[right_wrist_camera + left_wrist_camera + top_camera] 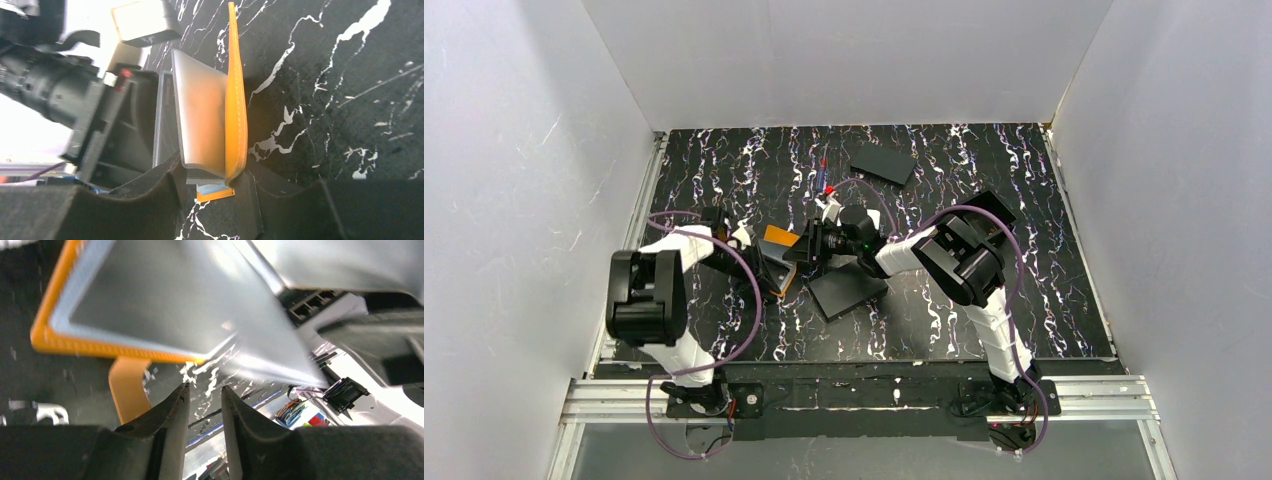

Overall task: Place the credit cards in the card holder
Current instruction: Close the card holder at the center of the board.

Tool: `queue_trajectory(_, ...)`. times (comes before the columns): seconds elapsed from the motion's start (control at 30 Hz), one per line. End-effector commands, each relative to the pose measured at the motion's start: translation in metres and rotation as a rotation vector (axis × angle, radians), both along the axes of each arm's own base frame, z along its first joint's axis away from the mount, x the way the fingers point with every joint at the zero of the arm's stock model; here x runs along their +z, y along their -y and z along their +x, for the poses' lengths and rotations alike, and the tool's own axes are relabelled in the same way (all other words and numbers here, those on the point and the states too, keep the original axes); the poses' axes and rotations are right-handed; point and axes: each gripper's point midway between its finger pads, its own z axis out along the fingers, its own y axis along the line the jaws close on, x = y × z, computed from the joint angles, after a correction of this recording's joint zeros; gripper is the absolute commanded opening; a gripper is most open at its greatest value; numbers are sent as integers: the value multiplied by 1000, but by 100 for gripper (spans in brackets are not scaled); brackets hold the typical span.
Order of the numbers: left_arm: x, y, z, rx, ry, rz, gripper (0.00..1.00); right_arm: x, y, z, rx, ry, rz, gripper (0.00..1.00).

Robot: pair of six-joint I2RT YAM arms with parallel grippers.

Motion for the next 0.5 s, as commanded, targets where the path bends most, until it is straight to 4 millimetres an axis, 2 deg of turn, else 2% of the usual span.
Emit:
queue_trajectory(0.0, 34, -2, -7, 41, 81, 27, 31, 26, -8, 1, 87, 181, 45, 47)
queue_trajectory(0.2, 73, 1, -19, 93, 163, 7, 32, 24, -3, 0, 153, 331, -47, 49)
queue_trajectory(0.37, 108, -5, -12, 140, 269, 44, 32, 26, -1, -4, 231, 511, -165, 48)
queue_trajectory(0.47, 122, -8, -6, 171, 298, 67, 33, 24, -3, -13, 303, 620, -274, 50)
